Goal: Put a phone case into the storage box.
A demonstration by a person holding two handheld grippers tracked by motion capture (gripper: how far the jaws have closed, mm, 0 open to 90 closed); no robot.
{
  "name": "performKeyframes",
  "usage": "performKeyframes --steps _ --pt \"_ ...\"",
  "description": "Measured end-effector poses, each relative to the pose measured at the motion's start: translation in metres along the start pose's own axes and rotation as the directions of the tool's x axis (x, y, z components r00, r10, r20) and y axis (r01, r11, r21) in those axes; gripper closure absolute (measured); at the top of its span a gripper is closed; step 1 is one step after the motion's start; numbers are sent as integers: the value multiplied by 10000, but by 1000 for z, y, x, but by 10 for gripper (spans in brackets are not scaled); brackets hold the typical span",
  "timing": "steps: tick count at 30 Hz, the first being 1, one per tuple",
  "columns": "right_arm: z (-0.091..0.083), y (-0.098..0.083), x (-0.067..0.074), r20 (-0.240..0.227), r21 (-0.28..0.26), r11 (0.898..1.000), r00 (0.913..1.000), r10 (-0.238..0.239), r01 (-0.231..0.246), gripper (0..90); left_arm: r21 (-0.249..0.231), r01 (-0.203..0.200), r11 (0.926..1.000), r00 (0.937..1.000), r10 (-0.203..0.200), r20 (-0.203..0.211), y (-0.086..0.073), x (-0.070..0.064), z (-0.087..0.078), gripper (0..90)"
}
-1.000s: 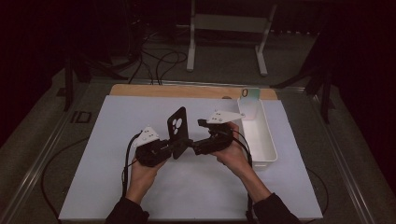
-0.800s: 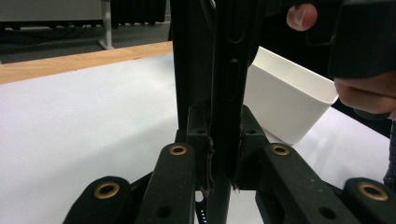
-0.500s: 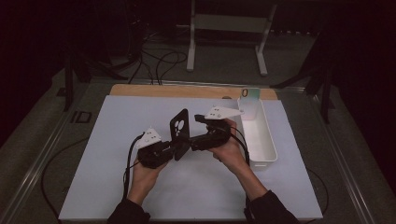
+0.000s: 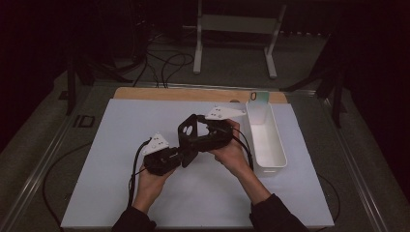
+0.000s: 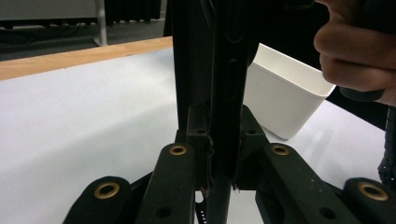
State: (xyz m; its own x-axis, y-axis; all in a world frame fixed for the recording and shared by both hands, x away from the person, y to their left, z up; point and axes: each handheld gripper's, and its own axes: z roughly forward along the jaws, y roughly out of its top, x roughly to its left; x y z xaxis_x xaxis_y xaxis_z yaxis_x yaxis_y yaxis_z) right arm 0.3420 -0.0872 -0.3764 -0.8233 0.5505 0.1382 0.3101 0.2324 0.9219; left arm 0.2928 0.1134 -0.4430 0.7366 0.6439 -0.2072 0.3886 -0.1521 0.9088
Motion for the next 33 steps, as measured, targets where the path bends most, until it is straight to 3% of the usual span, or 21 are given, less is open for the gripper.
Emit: performKeyframes --steps 27,33 --pt "8 -5 1 -30 -168 9989 9990 447 -447 119 -258 141 9996 9997 -136 207 0 -5 2 806" --pt "6 -6 3 206 -221 9995 9995 246 -242 137 -243 130 9996 9997 -125 225 -1 -5 3 803"
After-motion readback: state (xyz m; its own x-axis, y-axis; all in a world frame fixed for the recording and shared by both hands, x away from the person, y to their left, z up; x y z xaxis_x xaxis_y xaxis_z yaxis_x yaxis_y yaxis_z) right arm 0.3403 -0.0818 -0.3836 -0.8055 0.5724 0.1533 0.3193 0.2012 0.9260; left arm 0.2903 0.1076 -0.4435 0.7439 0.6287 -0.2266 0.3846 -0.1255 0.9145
